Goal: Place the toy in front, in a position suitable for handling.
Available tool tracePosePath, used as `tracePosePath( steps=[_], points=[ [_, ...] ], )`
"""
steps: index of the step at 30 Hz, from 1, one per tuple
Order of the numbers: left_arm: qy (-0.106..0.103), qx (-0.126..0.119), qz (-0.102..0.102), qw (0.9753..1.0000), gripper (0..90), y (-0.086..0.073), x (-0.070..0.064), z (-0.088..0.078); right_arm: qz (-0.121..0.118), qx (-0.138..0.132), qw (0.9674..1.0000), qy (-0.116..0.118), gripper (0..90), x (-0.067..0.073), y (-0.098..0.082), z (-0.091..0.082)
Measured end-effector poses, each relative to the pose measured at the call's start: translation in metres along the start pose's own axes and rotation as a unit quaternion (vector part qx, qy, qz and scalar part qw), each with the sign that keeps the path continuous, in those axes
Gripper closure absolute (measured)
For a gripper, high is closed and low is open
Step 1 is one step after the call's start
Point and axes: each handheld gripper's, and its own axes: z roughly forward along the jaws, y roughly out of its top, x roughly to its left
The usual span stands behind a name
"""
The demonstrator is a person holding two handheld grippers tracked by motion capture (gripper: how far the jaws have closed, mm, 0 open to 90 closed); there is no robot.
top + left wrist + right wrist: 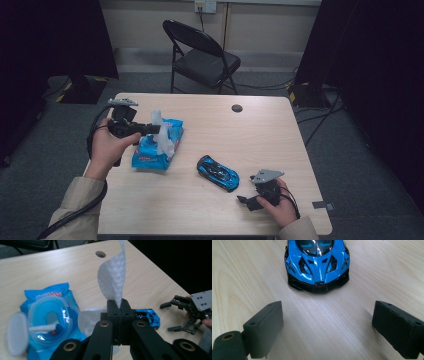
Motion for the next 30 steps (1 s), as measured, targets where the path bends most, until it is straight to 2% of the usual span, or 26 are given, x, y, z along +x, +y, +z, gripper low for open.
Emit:
tracePosePath(
  steps=[6, 11, 15, 17, 23, 25, 30],
  points=[
    [-0.024, 0.003, 0.001, 0.9997, 90.0, -0.016, -0.006, 0.009, -0.001, 0.000, 1.0000, 0.000, 9.5, 0.000, 0.000, 0.000],
    [-0.041, 0.015, 0.001, 0.9990, 90.0, -0.036, -0.010, 0.025, -0.001, 0.000, 1.0000, 0.000, 9.5, 0.000, 0.000, 0.000],
    [-0.051, 0.023, -0.005, 0.9984, 90.0, -0.047, -0.011, 0.034, -0.001, 0.000, 1.0000, -0.001, 9.4, 0.000, 0.000, 0.000],
    [-0.061, 0.030, -0.011, 0.9976, 90.0, -0.059, -0.011, 0.043, -0.001, 0.000, 1.0000, 0.000, 9.5, 0.000, 0.000, 0.000],
    [-0.067, 0.043, -0.017, 0.9966, 89.9, -0.078, -0.011, 0.055, -0.001, 0.000, 1.0000, 0.000, 9.4, 0.000, 0.000, 0.000],
    [-0.070, 0.048, -0.027, 0.9960, 89.9, -0.091, -0.008, 0.063, -0.001, 0.000, 1.0000, 0.000, 9.4, 0.000, 0.000, 0.000],
    [-0.075, 0.065, -0.041, 0.9942, 89.9, -0.109, -0.004, 0.076, -0.001, 0.000, 1.0000, 0.000, 9.4, 0.000, 0.000, 0.000]
  ],
)
